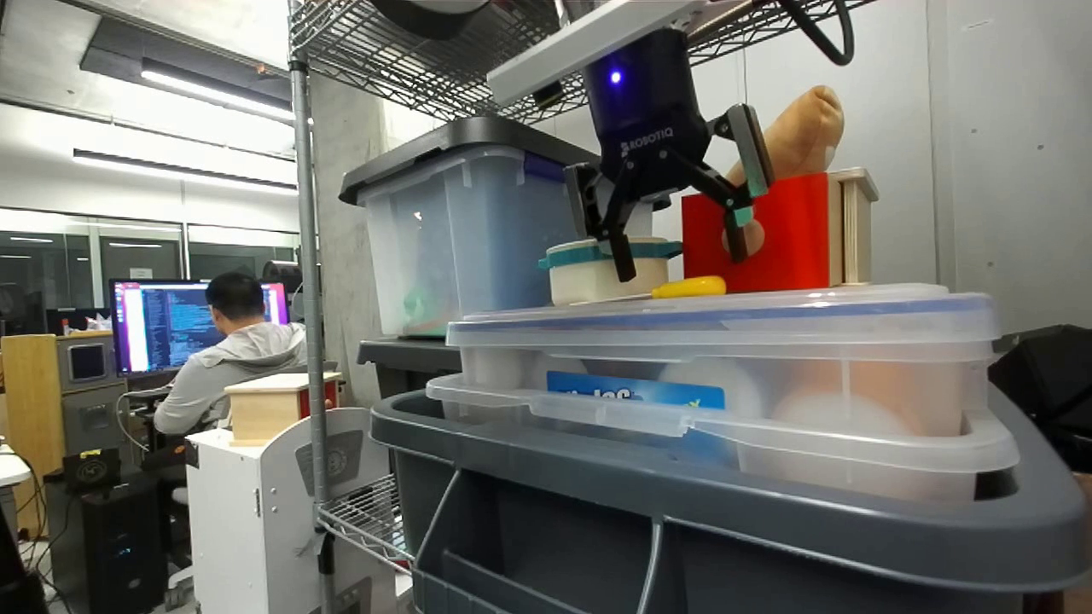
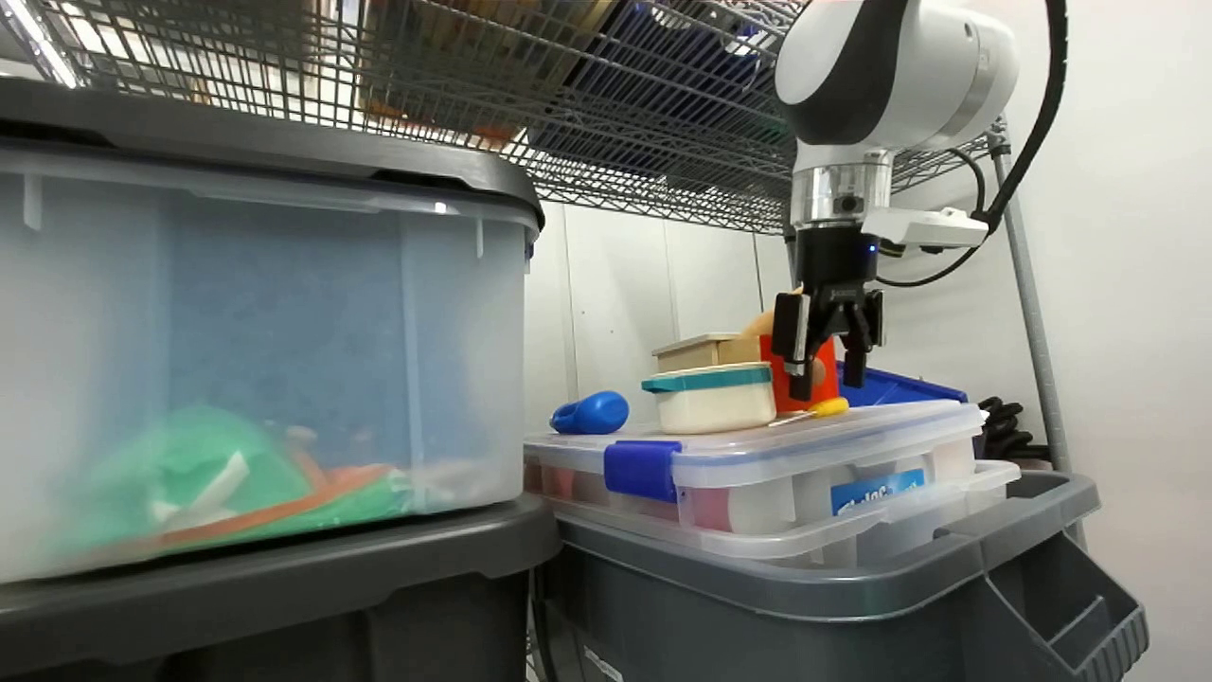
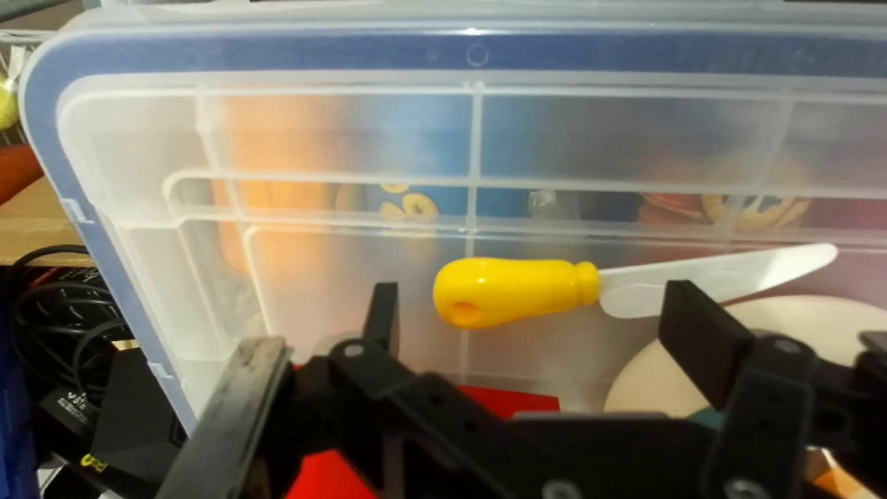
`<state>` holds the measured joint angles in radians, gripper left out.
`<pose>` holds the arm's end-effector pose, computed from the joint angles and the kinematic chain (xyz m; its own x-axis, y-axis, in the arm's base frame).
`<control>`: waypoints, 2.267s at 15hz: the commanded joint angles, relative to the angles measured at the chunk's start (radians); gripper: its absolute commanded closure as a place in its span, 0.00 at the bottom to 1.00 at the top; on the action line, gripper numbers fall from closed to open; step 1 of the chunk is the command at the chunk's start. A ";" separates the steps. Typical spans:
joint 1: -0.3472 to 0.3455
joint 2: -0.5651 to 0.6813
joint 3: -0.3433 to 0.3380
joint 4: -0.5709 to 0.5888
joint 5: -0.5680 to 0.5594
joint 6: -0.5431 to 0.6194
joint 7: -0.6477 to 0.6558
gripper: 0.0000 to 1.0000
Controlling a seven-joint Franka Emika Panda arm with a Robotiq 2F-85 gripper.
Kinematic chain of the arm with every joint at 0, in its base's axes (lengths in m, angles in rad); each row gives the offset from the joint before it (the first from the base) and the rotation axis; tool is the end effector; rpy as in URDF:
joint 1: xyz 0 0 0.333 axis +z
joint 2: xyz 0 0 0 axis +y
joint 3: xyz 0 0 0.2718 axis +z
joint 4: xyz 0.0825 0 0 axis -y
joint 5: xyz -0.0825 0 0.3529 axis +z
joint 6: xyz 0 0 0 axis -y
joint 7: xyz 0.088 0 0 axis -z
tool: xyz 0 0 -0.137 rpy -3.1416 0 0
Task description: Put the knife in the dish and then remove the knife from the dish and put it back on the box
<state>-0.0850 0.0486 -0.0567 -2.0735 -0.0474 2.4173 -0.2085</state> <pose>0.5577 -0.0806 0.3805 0.9553 0.1085 0.2750 0.0831 -0.9913 0.1023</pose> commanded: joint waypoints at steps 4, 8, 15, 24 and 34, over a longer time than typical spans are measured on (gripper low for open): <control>0.006 -0.006 -0.002 0.012 0.012 -0.030 0.052 0.00; 0.010 0.004 -0.006 0.032 -0.013 -0.054 0.194 0.00; 0.014 0.002 -0.006 0.044 -0.033 -0.090 0.388 0.00; 0.028 0.016 -0.006 0.042 -0.056 -0.117 0.620 0.00; 0.029 0.038 -0.010 0.055 -0.063 -0.113 0.740 0.00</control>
<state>-0.0679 0.0658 -0.0570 -2.0491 -0.0940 2.3272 0.4889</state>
